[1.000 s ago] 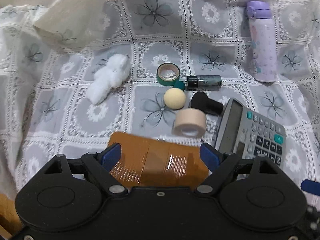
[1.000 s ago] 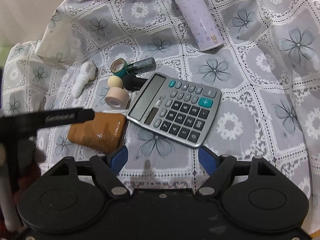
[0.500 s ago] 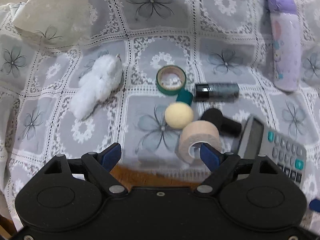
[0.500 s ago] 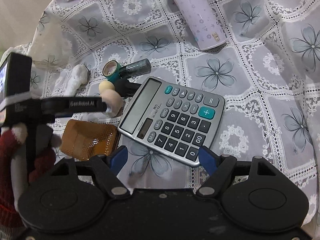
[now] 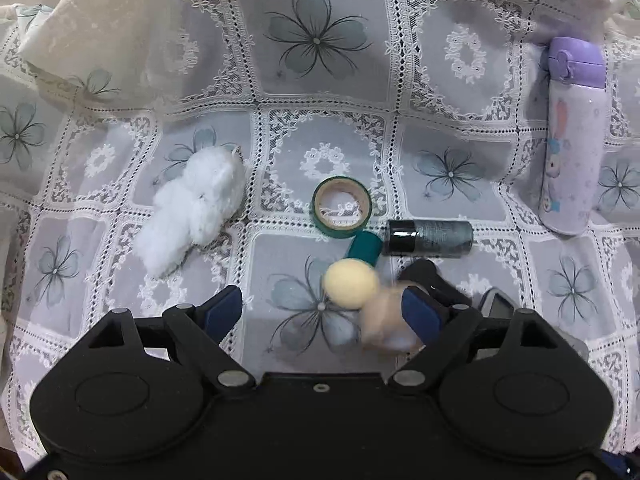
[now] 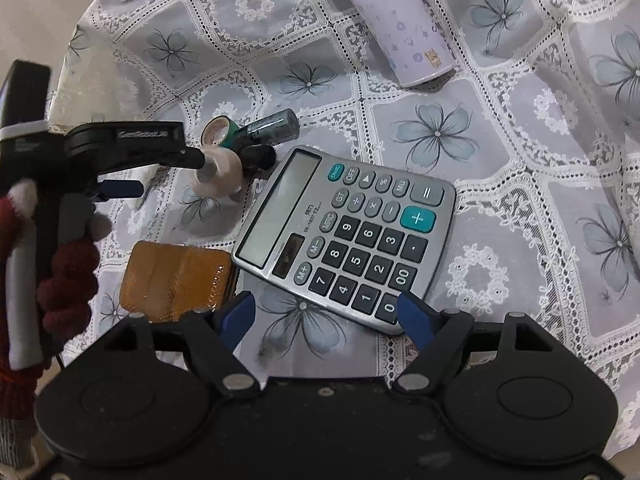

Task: Organize soft objects
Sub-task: 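Grasp the beige tape roll with the left tool while the right tool reaches the black cylinder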

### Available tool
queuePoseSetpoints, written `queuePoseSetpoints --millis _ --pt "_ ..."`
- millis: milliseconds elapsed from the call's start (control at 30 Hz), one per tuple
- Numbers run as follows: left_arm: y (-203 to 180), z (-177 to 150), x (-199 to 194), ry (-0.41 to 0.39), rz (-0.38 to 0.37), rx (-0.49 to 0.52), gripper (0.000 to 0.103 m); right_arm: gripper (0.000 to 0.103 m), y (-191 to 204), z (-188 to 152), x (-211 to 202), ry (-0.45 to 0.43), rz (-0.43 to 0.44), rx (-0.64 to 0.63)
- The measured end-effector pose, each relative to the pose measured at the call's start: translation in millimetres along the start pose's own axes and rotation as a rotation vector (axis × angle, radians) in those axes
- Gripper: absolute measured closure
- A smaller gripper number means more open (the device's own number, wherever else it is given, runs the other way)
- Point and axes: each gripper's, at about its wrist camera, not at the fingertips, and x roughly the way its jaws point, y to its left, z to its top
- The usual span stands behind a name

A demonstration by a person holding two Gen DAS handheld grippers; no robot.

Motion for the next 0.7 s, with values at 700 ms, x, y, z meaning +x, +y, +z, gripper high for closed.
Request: queuePoseSetpoints --millis 700 --pt "-31 -31 -12 0.022 -0.047 0.185 0.027 0.025 -10 -10 -6 0.016 0.017 0.03"
